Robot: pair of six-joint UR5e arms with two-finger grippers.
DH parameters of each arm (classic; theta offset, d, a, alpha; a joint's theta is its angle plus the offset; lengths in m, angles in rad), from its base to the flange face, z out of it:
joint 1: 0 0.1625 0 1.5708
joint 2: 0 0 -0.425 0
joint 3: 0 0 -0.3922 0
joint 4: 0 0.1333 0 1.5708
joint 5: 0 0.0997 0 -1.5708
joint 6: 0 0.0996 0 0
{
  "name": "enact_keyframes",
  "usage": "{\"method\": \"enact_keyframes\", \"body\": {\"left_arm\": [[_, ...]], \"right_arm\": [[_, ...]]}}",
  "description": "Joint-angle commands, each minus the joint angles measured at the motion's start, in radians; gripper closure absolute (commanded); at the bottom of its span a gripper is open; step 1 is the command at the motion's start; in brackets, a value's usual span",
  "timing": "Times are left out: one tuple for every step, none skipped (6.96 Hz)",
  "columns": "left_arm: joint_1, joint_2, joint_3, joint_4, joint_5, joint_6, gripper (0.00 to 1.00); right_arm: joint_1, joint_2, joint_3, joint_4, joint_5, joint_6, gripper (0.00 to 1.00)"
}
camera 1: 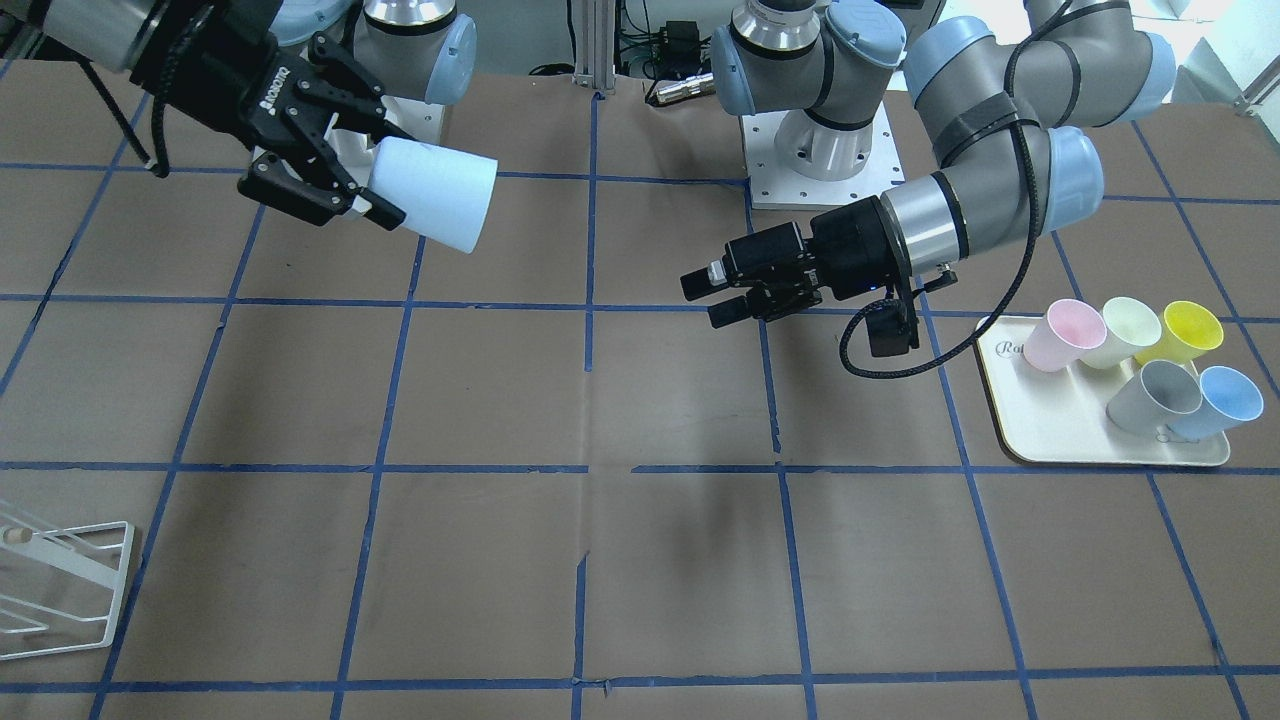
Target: Transfer IKEA cup to right arm and place on rack
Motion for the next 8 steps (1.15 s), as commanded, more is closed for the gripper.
{"method": "enact_keyframes", "body": {"left_arm": [[0.0,-0.022,0.106,-0.024,0.304,-0.011,0.0],[-0.017,-0.02,0.131,-0.047,0.474,-0.008,0.0],[-0.041,-0.019,0.16,-0.061,0.597,0.0,0.0],[-0.085,-0.022,0.21,-0.099,0.762,0.002,0.0],[-0.125,-0.019,0.27,-0.162,0.885,0.003,0.0],[-0.144,-0.002,0.324,-0.219,0.975,0.014,0.0],[-0.143,0.012,0.356,-0.266,1.012,0.073,0.0],[-0.144,0.023,0.378,-0.318,1.076,0.095,0.0]], "right_arm": [[-0.067,0.005,-0.024,-0.018,-0.241,0.01,0.86],[-0.073,0.009,-0.033,-0.069,-0.417,0.013,0.85],[-0.079,0.013,-0.034,-0.11,-0.563,0.015,0.83],[-0.081,0.064,-0.032,-0.171,-0.724,0.013,0.83],[-0.082,0.119,-0.032,-0.255,-0.864,0.009,0.83],[-0.084,0.165,-0.032,-0.357,-0.963,0.012,0.83],[-0.108,0.227,-0.034,-0.456,-1.036,0.013,0.83],[-0.143,0.262,-0.024,-0.48,-1.042,0.009,0.83]]}}
